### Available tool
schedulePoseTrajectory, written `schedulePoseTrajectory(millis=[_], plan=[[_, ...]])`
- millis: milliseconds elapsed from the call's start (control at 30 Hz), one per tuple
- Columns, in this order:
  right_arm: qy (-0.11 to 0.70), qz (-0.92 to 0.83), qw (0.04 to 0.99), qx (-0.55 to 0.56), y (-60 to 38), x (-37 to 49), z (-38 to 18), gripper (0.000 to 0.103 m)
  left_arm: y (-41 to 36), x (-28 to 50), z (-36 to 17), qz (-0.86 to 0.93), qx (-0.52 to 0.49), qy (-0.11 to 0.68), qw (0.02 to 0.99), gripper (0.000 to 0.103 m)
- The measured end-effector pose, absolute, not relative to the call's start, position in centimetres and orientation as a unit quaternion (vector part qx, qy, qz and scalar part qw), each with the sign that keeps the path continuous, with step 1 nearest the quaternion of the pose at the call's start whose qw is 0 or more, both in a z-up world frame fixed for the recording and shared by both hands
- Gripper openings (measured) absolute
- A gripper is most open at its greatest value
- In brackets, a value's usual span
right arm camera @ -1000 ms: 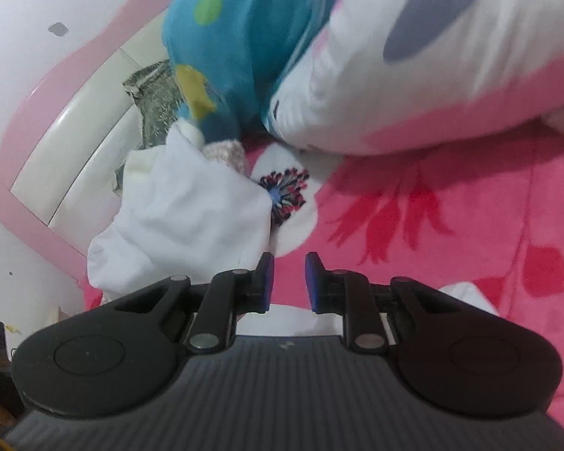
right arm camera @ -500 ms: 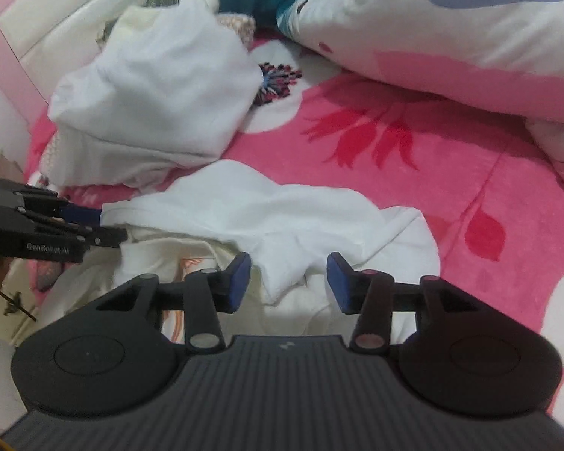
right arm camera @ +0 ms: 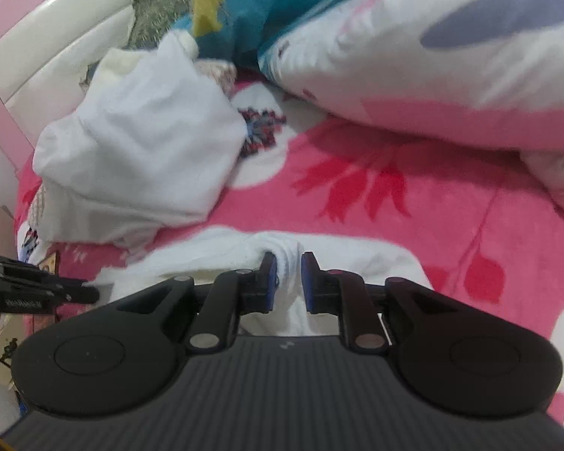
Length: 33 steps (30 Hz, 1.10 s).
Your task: Fold clothes
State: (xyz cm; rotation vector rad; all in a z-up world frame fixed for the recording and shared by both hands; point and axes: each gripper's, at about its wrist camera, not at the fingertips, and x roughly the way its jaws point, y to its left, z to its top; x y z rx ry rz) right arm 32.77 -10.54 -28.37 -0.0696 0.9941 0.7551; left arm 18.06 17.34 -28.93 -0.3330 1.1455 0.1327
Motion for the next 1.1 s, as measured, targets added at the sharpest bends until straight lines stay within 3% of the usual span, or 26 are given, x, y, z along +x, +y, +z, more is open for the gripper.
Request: schedulePoseTrajectory(millis=[133, 200, 267, 400, 467, 600, 867, 1000, 1067, 1100], plan=[[0.462, 0.371, 0.805, 0.024, -11.4, 33.0, -27.7, 0.014, 17.6, 17.5, -28.9, 0.045, -0.151, 0.539, 0.827, 0.062], [0.454, 0.374, 0.807, 0.045, -11.6, 33.2, -27.2, 0.015, 17.3, 17.9, -29.6, 0.031, -0.137, 0.551, 0.823, 0.067], [0.447, 0.377, 0.807, 0.077, -12.1, 33.5, -26.7, 0.018, 16.9, 18.6, -30.4, 0.023, -0.122, 0.555, 0.822, 0.067], [0.432, 0.378, 0.814, 0.086, -13.0, 33.8, -25.7, 0.036, 16.2, 20.0, -31.6, 0.002, -0.087, 0.554, 0.828, 0.06], [0.439, 0.385, 0.811, 0.029, -12.9, 33.8, -25.7, 0.042, 15.7, 20.6, -32.0, -0.014, -0.062, 0.552, 0.831, 0.053], [0.433, 0.431, 0.779, -0.141, -11.7, 32.3, -26.7, 0.054, 15.4, 20.9, -32.5, -0.031, -0.044, 0.552, 0.832, 0.027], [0.319, 0.5, 0.699, -0.401, -6.6, 29.9, -30.8, 0.057, 16.0, 20.8, -32.8, -0.045, -0.049, 0.553, 0.831, 0.028], [0.255, 0.546, 0.64, -0.478, -4.0, 29.8, -32.1, 0.062, 16.0, 20.8, -33.1, -0.061, -0.049, 0.555, 0.828, 0.038], [0.25, 0.572, 0.605, -0.493, -3.0, 29.9, -32.3, 0.059, 16.0, 20.7, -33.2, -0.068, -0.047, 0.554, 0.828, 0.04], [0.259, 0.583, 0.593, -0.491, -2.6, 30.2, -32.3, 0.049, 15.9, 20.7, -33.3, -0.072, -0.045, 0.553, 0.829, 0.038]])
